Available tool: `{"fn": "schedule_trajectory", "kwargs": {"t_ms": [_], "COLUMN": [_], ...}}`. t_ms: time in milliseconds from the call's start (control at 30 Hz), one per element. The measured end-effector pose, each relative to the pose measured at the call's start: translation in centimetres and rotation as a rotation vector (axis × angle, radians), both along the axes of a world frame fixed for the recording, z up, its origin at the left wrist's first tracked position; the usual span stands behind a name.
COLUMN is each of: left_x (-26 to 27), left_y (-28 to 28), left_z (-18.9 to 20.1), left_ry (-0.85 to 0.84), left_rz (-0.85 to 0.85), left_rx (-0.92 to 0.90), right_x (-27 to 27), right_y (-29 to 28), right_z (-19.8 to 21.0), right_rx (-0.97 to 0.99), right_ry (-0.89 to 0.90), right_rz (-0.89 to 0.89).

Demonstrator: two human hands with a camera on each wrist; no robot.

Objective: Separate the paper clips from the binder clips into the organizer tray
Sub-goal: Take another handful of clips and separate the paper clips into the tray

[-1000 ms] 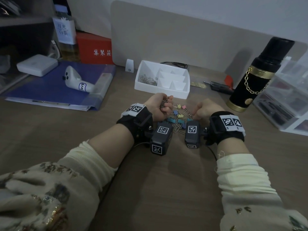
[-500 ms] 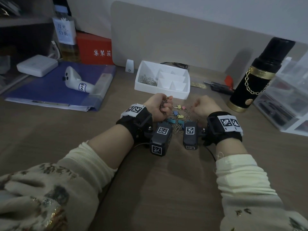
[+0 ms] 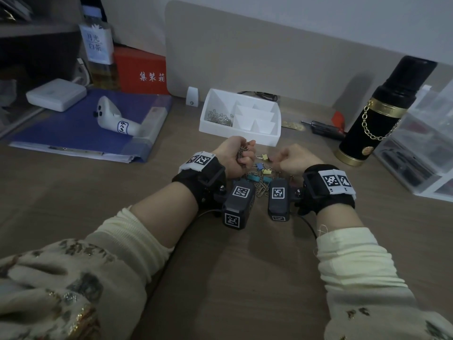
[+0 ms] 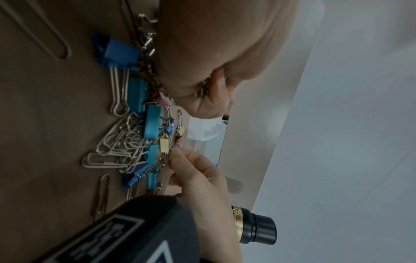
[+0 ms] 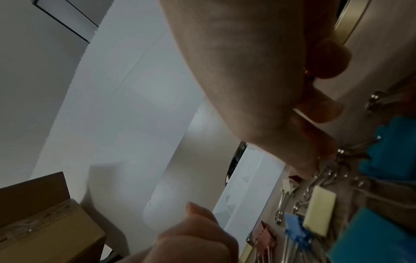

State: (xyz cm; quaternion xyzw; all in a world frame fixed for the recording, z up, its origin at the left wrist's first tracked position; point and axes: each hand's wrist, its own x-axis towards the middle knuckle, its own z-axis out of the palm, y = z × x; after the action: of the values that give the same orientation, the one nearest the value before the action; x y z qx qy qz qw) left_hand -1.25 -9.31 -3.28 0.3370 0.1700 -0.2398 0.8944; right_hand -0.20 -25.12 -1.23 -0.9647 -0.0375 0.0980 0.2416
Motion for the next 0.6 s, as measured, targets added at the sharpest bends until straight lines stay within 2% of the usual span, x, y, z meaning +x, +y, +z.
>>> {"fn": "schedule_trajectory", "kwargs": {"t_ms": [600], "left_x": [-0.05], "left_y": [0.02], "left_z": [0.06], "left_ry": [-0.001], "left_rz": [0.008], "left_rx": [-0.003], "right_x": [0.71], "right_y": [0.07], "right_z": [-0.64], "right_rx": [0.061], "right_ry": [-0.017], "right_rz": [-0.009]}}
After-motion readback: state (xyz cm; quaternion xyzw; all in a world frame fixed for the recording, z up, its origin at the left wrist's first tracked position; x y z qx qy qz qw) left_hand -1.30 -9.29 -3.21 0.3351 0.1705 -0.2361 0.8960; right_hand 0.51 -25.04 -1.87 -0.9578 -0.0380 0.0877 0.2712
